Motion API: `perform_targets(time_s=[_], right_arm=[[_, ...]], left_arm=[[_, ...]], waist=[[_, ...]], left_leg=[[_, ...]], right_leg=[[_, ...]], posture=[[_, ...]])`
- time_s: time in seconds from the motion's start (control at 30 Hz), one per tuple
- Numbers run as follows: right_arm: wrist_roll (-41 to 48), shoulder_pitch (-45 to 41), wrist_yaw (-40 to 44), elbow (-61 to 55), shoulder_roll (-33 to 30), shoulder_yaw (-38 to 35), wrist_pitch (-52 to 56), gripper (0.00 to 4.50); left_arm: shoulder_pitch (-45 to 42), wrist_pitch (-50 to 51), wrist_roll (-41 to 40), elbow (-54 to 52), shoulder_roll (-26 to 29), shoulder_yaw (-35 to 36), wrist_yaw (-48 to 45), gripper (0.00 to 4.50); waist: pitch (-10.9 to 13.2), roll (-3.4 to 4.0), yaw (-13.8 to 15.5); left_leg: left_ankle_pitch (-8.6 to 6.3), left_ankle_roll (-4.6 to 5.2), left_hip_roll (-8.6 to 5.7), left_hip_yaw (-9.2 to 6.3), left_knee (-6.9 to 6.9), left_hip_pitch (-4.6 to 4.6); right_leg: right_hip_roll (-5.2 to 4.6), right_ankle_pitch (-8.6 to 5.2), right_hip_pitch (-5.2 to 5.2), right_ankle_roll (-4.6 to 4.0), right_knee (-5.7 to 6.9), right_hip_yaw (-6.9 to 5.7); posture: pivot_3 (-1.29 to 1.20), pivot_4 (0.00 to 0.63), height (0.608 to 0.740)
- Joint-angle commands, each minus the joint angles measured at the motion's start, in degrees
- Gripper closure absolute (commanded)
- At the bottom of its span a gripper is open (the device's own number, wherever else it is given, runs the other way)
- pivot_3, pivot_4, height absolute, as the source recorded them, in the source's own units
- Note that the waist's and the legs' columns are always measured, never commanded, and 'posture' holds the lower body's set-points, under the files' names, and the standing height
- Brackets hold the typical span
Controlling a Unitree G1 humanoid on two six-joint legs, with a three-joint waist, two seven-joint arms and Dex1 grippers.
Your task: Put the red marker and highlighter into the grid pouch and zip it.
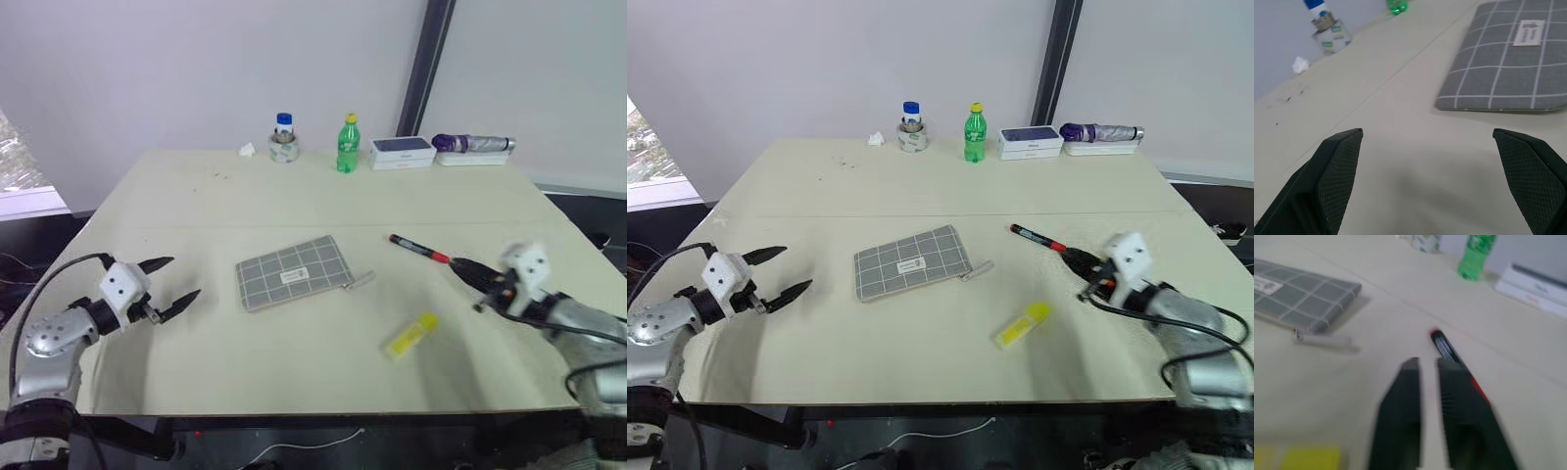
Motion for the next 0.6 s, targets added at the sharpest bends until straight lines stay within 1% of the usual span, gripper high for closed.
perform_targets(time_s=[0.03,0.1,0.2,0.23,0.37,0.47,0.6], right_arm=[[-7.0,-5.3,-4.0,3.4,3.3,6.1,-3.2,4.45],[-9.0,-8.3,-5.4,6.2,6.1,8.8,-4.1,4.45],[-12.4,-12.8,-6.1,12.5,9.7,13.1,-5.4,4.45],[-14.3,-14.6,-7.8,15.6,10.4,14.0,-6.5,4.45],[-21.0,-20.2,-13.2,25.4,11.9,17.5,-10.9,4.45],[-27.6,-23.2,-16.9,32.6,12.0,21.7,-14.6,4.45],[-28.5,-25.2,-17.6,36.7,13.4,22.4,-16.9,4.45]], left_arm=[[-2.5,-9.8,6.1,2.6,0.6,-2.9,1.9,0.0],[-3.9,-13.4,7.5,4.6,0.2,-4.9,1.3,0.0],[-7.5,-17.5,11.4,8.6,-0.6,-7.8,3.5,0.0],[-8.8,-19.5,12.9,10.3,-0.7,-8.7,4.5,0.0],[-12.6,-24.4,16.0,16.0,-2.4,-12.0,6.4,0.0],[-14.2,-28.2,18.8,19.6,-3.5,-15.3,6.7,0.0],[-16.0,-31.4,20.8,23.3,-3.8,-17.7,7.3,0.0]], waist=[[0.0,-0.02,0.2],[0.0,-0.02,0.5],[0.0,-0.02,0.5],[0.0,-0.02,0.5],[0.0,-0.02,0.3],[0.0,-0.02,0.0],[0.0,-0.02,0.0]], left_leg=[[0.0,0.0,-0.01,0.02,0.02,-0.05],[0.0,0.0,-0.05,0.02,0.04,-0.13],[0.01,0.01,-0.08,0.05,0.06,-0.15],[0.01,0.01,-0.08,0.05,0.06,-0.15],[0.01,0.01,-0.09,0.07,0.07,-0.16],[0.02,-0.01,-0.08,0.11,0.04,-0.16],[0.05,-0.04,-0.05,0.14,0.03,-0.16]], right_leg=[[0.02,0.0,-0.06,0.0,0.01,0.0],[0.02,0.0,-0.11,0.0,0.01,-0.01],[0.01,0.0,-0.14,0.01,0.02,-0.02],[0.01,0.0,-0.15,0.01,0.04,-0.02],[0.01,0.0,-0.23,0.01,0.11,-0.01],[0.01,0.0,-0.3,0.01,0.12,0.0],[0.02,0.0,-0.31,0.01,0.14,0.0]], posture=[[0.0,0.15,0.74],[0.0,0.15,0.74],[0.0,0.15,0.74],[0.0,0.15,0.74],[0.0,0.15,0.74],[0.0,0.15,0.74],[0.0,0.15,0.74]])
